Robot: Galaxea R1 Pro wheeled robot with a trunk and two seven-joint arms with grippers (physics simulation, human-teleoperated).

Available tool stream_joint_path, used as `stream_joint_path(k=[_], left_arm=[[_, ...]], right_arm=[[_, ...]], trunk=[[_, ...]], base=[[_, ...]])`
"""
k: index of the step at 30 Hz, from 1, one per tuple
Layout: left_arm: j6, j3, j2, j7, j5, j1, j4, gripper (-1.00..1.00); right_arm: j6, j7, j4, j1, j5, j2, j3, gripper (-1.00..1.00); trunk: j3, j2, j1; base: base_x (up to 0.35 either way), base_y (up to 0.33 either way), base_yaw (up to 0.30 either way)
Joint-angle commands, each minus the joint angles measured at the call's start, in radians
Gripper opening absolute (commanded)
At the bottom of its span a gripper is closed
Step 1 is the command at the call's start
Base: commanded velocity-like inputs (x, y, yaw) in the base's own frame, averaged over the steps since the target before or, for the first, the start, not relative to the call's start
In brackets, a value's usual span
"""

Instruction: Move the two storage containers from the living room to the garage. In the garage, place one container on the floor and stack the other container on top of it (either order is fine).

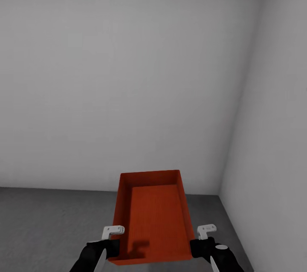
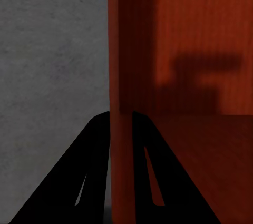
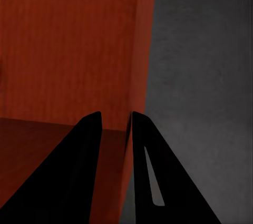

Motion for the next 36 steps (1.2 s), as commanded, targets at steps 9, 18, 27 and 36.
stream_joint_path(k=[9,18,27,36], left_arm=[[-0.036,0.009,-0.001,0.004,-0.026,-0.001,-0.004,-1.00],[-0.036,0.009,-0.001,0.004,-0.026,-0.001,-0.004,-1.00],[-0.036,0.009,-0.001,0.004,-0.026,-0.001,-0.004,-1.00],[-0.036,0.009,-0.001,0.004,-0.026,-0.001,-0.004,-1.00]], right_arm=[[0.007,0.024,0.000,0.001,-0.013,0.031,0.044,-1.00],[0.007,0.023,0.000,0.001,-0.012,0.030,0.043,-1.00],[0.007,0.023,0.000,0.001,-0.012,0.030,0.044,-1.00],[0.006,0.023,0.000,0.001,-0.011,0.030,0.043,-1.00]], trunk=[[-0.001,-0.001,0.000],[-0.001,-0.001,0.000],[-0.001,-0.001,0.000],[-0.001,-0.001,0.000]], base=[[0.009,0.000,-0.134],[0.000,0.000,0.003],[0.000,0.000,0.067],[0.000,0.000,0.001]])
